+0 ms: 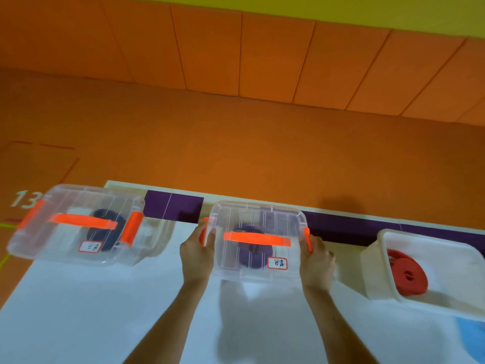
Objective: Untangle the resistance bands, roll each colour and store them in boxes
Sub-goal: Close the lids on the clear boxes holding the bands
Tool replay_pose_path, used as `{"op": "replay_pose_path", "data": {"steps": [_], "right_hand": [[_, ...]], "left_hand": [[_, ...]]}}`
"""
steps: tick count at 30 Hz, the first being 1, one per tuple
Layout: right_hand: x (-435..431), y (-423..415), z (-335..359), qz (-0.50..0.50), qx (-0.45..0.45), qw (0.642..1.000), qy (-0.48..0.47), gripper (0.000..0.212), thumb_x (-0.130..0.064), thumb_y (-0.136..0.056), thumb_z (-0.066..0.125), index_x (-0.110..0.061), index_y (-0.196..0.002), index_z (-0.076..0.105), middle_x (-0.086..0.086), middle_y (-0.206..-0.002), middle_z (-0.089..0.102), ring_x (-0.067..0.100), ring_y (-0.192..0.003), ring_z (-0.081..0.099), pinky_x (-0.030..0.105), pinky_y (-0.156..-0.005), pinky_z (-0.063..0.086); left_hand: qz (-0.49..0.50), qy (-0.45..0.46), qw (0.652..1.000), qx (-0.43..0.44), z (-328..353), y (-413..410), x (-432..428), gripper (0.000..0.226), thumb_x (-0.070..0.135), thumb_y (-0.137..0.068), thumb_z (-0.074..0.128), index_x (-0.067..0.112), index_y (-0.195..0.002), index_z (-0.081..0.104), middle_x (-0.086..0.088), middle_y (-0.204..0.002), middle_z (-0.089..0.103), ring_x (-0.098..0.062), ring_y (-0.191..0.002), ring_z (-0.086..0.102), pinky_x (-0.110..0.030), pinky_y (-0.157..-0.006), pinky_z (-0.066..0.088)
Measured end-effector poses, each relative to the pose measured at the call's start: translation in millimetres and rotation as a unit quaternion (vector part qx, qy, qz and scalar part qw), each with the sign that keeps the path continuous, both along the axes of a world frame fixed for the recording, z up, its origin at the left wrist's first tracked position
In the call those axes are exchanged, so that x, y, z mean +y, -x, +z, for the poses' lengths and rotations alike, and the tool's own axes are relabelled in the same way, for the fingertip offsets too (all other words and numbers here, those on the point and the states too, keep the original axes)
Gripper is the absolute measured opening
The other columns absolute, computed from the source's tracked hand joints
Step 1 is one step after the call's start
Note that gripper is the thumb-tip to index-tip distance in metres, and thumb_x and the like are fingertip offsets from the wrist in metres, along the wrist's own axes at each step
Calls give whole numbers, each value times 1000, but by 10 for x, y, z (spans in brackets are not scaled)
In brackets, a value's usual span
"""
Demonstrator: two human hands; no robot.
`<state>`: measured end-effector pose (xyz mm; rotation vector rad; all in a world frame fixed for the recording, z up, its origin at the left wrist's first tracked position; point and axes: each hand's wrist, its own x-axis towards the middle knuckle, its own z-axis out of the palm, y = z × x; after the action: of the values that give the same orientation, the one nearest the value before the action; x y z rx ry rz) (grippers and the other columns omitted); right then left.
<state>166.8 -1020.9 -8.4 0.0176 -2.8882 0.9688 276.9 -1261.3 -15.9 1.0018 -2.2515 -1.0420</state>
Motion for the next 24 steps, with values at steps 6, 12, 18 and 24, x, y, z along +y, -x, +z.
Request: {"op": "replay_pose_path", "data": {"steps": [6, 12, 18, 24], "right_hand": [[-54, 34, 51, -4, -23, 999, -29, 37, -37, -109, 50, -9, -88, 61, 2, -61, 59, 15, -47, 54, 21, -48, 37], [-45, 59, 156, 49, -69, 990, -114, 24, -22, -108, 54, -1, -113, 66, 15, -95, 76, 28, -79, 74, 38, -70, 62], [-33, -19, 61, 77, -40, 989, -117, 41, -10, -108, 55, -5, -149, 54, 17, -108, 78, 31, -88, 77, 44, -78, 65], [214, -126, 263, 137, -46, 985, -93, 42, -19, -107, 57, -10, -148, 55, 13, -136, 69, 33, -121, 68, 50, -103, 57]], "left_hand": [[-3, 19, 1000, -15, 96, 10, 12, 34, 26, -102, 71, 14, -134, 72, -6, -85, 80, -23, -69, 74, -40, -79, 65], [-1, 0, 1000, -11, 193, -4, 34, 30, 27, -104, 69, 17, -132, 74, -9, -96, 82, -30, -84, 77, -44, -86, 64], [-4, 25, 999, -28, 156, 17, 17, 22, 13, -101, 71, 14, -120, 80, -14, -85, 80, -38, -72, 74, -43, -73, 63], [-111, 149, 979, -84, 352, -37, -2, 28, 1, -96, 70, 6, -124, 71, -12, -114, 76, -35, -107, 70, -47, -85, 64]]}}
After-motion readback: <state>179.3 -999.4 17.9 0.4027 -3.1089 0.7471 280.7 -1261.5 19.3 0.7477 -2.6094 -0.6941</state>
